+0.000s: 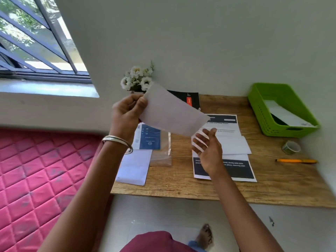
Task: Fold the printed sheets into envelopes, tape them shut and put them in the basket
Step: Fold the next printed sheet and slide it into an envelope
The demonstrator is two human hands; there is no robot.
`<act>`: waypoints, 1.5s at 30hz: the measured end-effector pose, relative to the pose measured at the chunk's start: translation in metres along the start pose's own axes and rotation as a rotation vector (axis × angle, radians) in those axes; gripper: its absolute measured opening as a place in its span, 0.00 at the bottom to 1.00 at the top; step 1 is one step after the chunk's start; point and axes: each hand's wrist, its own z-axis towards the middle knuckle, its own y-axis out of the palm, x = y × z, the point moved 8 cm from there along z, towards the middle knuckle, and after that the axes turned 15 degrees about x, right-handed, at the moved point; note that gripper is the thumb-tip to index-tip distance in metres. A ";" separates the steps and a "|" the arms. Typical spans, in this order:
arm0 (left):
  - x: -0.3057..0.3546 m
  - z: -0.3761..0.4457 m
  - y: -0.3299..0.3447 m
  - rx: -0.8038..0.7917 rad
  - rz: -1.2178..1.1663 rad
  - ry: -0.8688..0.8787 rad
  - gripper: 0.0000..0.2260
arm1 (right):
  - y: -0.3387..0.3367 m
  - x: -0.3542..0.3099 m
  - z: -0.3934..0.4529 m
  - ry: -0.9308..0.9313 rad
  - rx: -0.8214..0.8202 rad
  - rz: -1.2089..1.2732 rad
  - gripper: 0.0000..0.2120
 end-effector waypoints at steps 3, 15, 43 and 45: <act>-0.020 -0.008 0.024 -0.065 -0.071 -0.163 0.07 | -0.025 -0.011 0.015 0.132 0.005 0.027 0.24; -0.074 -0.012 0.119 -0.156 0.009 -0.232 0.03 | -0.074 -0.078 0.043 0.424 -0.482 0.147 0.40; -0.149 -0.054 0.205 -0.085 0.750 -0.148 0.09 | -0.113 -0.140 0.099 -0.143 -0.229 -0.396 0.29; -0.143 -0.048 0.208 -0.180 0.880 -0.018 0.10 | -0.107 -0.157 0.099 -0.283 -0.170 -0.366 0.32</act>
